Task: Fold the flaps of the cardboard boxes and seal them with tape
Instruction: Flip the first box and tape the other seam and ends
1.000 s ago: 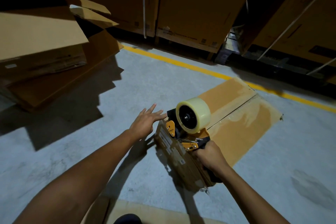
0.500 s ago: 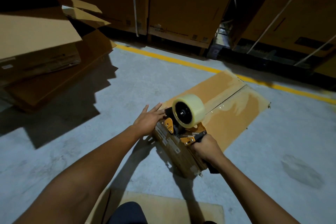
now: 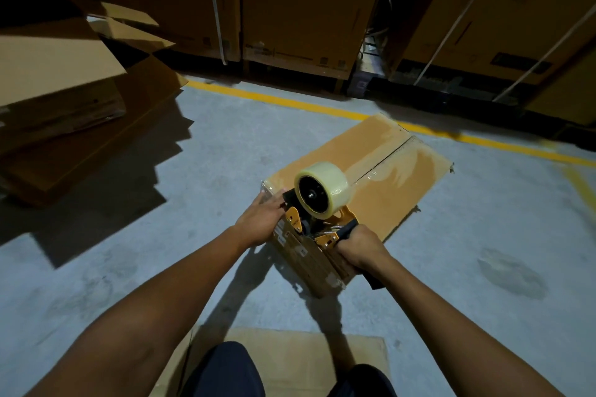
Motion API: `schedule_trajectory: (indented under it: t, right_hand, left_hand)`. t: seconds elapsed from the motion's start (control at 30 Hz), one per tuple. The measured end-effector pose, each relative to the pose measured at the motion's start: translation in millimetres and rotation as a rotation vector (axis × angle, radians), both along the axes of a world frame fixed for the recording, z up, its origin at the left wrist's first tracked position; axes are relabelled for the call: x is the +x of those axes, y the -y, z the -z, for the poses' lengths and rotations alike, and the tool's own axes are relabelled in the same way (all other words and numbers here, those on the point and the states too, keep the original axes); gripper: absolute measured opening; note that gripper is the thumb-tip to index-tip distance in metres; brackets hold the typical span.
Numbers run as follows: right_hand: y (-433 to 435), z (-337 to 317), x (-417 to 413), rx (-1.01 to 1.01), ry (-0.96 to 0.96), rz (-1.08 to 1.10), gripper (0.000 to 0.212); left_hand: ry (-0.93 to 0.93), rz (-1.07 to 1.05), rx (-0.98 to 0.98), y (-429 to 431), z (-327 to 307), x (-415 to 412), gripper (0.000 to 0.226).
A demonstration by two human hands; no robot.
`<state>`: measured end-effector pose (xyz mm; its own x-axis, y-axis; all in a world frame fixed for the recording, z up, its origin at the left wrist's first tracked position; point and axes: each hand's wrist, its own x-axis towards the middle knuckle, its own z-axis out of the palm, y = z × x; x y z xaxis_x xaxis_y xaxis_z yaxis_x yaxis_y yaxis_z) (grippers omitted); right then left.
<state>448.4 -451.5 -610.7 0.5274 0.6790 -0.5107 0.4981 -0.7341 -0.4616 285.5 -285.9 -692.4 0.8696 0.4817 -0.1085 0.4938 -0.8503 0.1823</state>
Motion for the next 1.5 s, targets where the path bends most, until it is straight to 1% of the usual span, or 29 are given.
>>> schedule_trajectory:
  t: [0.1, 0.17, 0.27, 0.33, 0.4, 0.47, 0.5, 0.53, 0.67, 0.8, 0.9, 0.97, 1.03, 1.1, 1.17, 1.23, 1.27, 1.4, 1.43, 1.5]
  right_hand:
    - [19.1, 4.9, 2.4, 0.022, -0.044, 0.036, 0.018]
    - [39.9, 10.7, 7.0, -0.001, -0.069, 0.087, 0.015]
    - [63.7, 17.8, 12.5, -0.006, -0.096, 0.156, 0.017]
    - [67.3, 17.7, 12.2, 0.009, -0.09, 0.16, 0.018]
    - [64.9, 15.3, 10.5, 0.02, -0.072, 0.131, 0.017]
    - [62.6, 11.4, 9.0, 0.022, -0.055, 0.1, 0.016]
    - [61.8, 10.1, 8.5, 0.022, -0.056, 0.096, 0.016]
    - [61.8, 9.8, 8.0, 0.022, -0.062, 0.094, 0.015]
    - [66.5, 10.2, 9.2, 0.015, -0.074, 0.096, 0.014]
    - [90.5, 8.3, 18.8, 0.007, -0.127, 0.144, 0.015]
    - [103.9, 7.0, 20.1, 0.008, -0.15, 0.176, 0.017]
    - [103.1, 6.7, 18.0, 0.013, -0.118, 0.162, 0.017]
    - [100.8, 5.3, 15.4, 0.01, -0.083, 0.141, 0.017]
    - [101.2, 5.5, 14.6, 0.013, -0.06, 0.128, 0.017]
    - [102.5, 7.0, 12.9, 0.022, -0.053, 0.12, 0.013]
    - [104.2, 7.0, 11.3, 0.031, -0.055, 0.122, 0.009]
    - [106.0, 7.0, 11.4, 0.033, -0.057, 0.128, 0.009]
    - [127.2, 9.5, 20.4, 0.013, -0.082, 0.172, 0.012]
    - [134.3, 10.7, 22.2, 0.007, -0.08, 0.18, 0.01]
    - [143.7, 13.5, 22.7, 0.006, -0.069, 0.19, 0.007]
  left_hand:
    - [-0.027, 0.004, -0.029, -5.7, 1.2, -1.0, 0.079]
    - [-0.042, 0.005, -0.025, -5.7, 3.7, -0.3, 0.087]
    - [-0.077, 0.012, 0.038, -0.9, 2.0, 3.6, 0.088]
    - [-0.101, 0.04, 0.099, 4.8, -1.8, 6.7, 0.087]
    - [-0.103, 0.127, 0.146, 16.6, -3.4, 11.4, 0.078]
    - [-0.109, 0.2, 0.156, 34.8, -1.4, 15.7, 0.058]
    - [-0.106, 0.199, 0.147, 42.4, -0.3, 16.8, 0.05]
    - [-0.104, 0.186, 0.133, 46.6, 1.8, 17.9, 0.048]
    - [-0.047, 0.153, 0.085, 43.6, 3.1, 17.2, 0.064]
    - [-0.08, 0.144, 0.041, 44.9, -2.1, 17.4, 0.082]
    - [-0.116, 0.138, 0.078, 50.0, -6.7, 21.8, 0.084]
    - [-0.139, 0.175, 0.139, 54.7, -5.4, 23.7, 0.078]
    - [-0.132, 0.251, 0.158, 63.4, -2.4, 25.4, 0.061]
    - [-0.112, 0.269, 0.119, 77.0, -3.0, 26.3, 0.035]
    - [-0.096, 0.221, 0.073, 84.2, -8.1, 27.8, 0.026]
    - [-0.088, 0.174, 0.048, 85.1, -16.0, 29.8, 0.029]
    - [-0.087, 0.159, 0.036, 85.3, -17.4, 29.4, 0.035]
    - [-0.101, 0.176, -0.001, 83.8, -8.5, 28.8, 0.075]
    - [-0.104, 0.185, 0.01, 83.6, -7.0, 30.0, 0.08]
    - [-0.123, 0.194, 0.065, 87.1, -7.3, 33.6, 0.08]
